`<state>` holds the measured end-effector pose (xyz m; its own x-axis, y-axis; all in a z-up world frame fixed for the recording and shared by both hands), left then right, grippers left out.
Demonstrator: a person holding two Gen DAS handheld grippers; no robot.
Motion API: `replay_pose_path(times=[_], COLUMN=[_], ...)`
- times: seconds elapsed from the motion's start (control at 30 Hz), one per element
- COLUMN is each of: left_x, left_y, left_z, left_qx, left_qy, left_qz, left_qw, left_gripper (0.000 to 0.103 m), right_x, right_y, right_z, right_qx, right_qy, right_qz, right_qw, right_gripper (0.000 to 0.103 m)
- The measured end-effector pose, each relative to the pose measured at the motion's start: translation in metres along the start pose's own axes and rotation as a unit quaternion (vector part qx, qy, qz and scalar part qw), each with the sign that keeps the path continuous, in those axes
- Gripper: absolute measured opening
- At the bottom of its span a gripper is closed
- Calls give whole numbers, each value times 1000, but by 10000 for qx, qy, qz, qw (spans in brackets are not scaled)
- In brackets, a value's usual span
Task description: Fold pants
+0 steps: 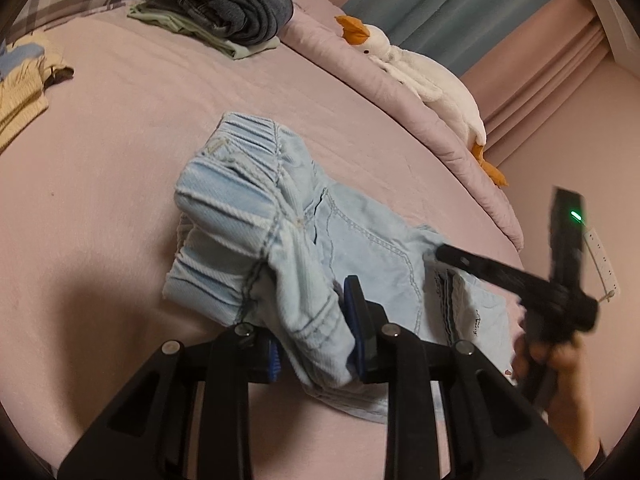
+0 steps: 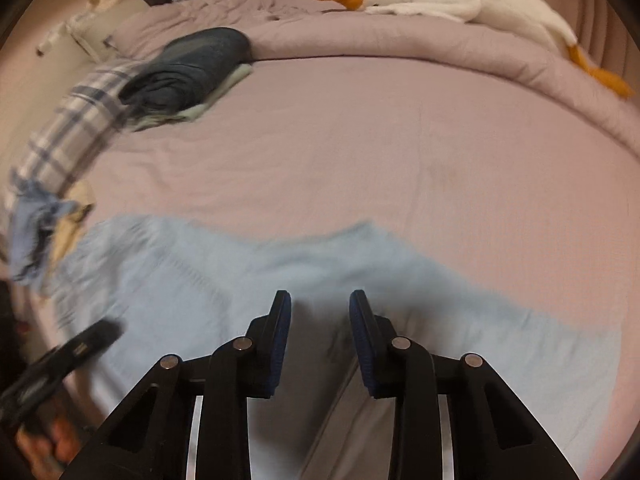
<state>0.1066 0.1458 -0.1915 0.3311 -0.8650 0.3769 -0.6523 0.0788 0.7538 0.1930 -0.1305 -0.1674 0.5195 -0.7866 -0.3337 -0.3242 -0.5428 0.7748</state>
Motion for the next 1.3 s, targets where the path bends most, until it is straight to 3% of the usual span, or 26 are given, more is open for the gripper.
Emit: replay_pose_path(times=[0.1,0.13,0.2,0.3,0.6,0.73,0.83,0.93,1.03,1.17,1.3], left_x=[1,1,1,2,15,24,37,52,69,87,106], left_y=[0,1,2,1,6,18,28,36,44,53,55], left_z=[-1,0,1,0,2,-2,-6,-8,-9,-11,-10], left_qx=[5,8,13,22,154,307,474,567,744,849,879], left_qy=[-43,-57,-113,-193,-444,-604,-778,-939,-1181,-1354,-1550], left_qz=[-20,-24,-48,-99,-312,-339,-339,-227,-222,-103,14], left_qw=[10000,10000,9999,9998,9984,9971,9953,9937,9900,9871,9840], left_gripper=[26,26,26,26,26,26,26,26,26,26,26], right_x=[9,7,-3,-19,-62,-66,-44,-28,-33,-32,-19], right_y=[-23,-31,-31,-17,14,39,56,36,30,34,50], right_z=[2,10,23,51,125,124,114,129,136,136,126], right_qx=[-322,-527,-579,-739,-1087,-732,-206,-418,-299,-259,120], right_qy=[-147,-181,67,-116,161,-19,-121,-369,-200,-640,-1065], right_qz=[105,84,257,-132,-342,-893,-472,-548,-600,-1137,-1536], right_qw=[9993,9984,9980,9971,9934,9933,9986,9969,9975,9911,9823], right_gripper=[13,11,11,11,11,11,11,11,11,11,13])
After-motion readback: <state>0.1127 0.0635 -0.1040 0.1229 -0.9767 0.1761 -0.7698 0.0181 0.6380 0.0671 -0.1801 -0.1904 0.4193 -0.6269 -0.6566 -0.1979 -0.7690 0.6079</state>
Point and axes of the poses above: each gripper's, at about its wrist camera, not at the fingertips, and y roughly against the way its jaws point, x to its right, z to its underside, the point moved 7 cm from there along -y, roughly the way its jaws point, and after that the axes turned 15 degrees about -z, right-handed, at the moved point
